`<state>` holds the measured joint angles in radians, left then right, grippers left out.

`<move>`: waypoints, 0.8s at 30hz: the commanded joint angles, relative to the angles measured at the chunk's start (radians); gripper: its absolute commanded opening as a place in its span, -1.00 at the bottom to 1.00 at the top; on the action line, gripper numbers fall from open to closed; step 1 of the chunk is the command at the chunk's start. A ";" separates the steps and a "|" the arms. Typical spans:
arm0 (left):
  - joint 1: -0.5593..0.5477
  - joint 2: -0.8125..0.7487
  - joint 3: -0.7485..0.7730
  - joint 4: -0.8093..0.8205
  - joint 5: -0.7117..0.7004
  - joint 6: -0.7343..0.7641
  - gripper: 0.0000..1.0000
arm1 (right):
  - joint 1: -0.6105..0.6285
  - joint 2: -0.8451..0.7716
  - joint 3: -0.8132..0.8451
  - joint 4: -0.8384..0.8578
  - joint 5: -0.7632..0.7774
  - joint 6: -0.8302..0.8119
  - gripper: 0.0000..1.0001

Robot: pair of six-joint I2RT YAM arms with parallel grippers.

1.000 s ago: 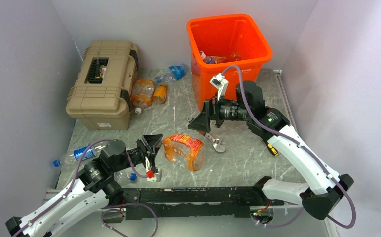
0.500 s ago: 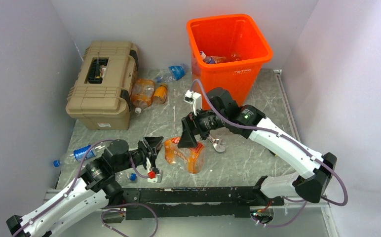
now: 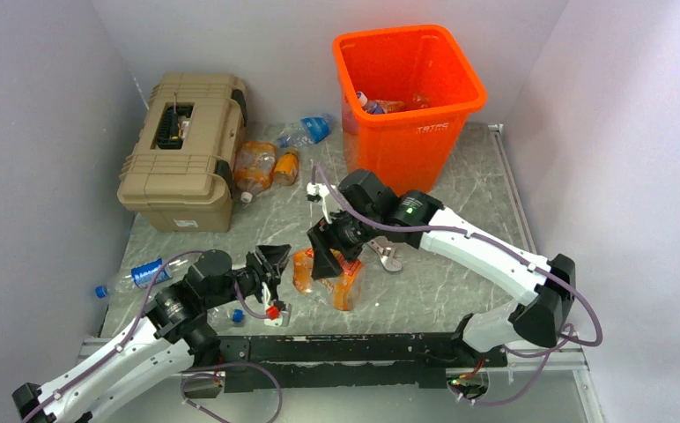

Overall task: Put the plastic bottles in the bin
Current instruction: Place the plastic bottle in the trash bin.

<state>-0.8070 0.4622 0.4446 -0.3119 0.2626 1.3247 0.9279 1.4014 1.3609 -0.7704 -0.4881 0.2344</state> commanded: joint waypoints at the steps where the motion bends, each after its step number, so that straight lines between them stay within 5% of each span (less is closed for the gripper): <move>1: -0.006 0.000 -0.005 0.040 -0.006 0.011 -1.00 | 0.043 0.033 0.045 0.000 0.052 -0.018 0.46; 8: -0.006 -0.005 -0.016 0.059 0.000 -0.011 -1.00 | 0.062 0.041 0.033 0.005 0.116 -0.012 -0.23; 10: -0.006 -0.009 -0.022 0.084 0.006 -0.034 -0.77 | 0.061 0.029 0.028 0.021 0.123 -0.004 -0.37; 14: -0.007 -0.017 -0.029 0.146 0.006 -0.110 0.00 | 0.061 -0.012 0.013 0.067 0.173 0.017 -0.53; 15: -0.007 -0.016 -0.030 0.167 0.001 -0.137 0.74 | 0.060 -0.030 0.008 0.084 0.199 0.027 -0.54; 16: -0.006 -0.015 -0.032 0.189 -0.005 -0.164 0.96 | 0.059 -0.054 0.000 0.107 0.234 0.037 -0.54; 24: -0.002 0.071 0.058 0.303 0.020 -0.540 0.99 | 0.052 -0.440 -0.284 0.560 0.625 0.069 -0.52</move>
<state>-0.8116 0.4881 0.4324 -0.0837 0.2642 1.0664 0.9905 1.1664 1.1797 -0.5732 -0.1253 0.2768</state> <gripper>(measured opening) 0.995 0.441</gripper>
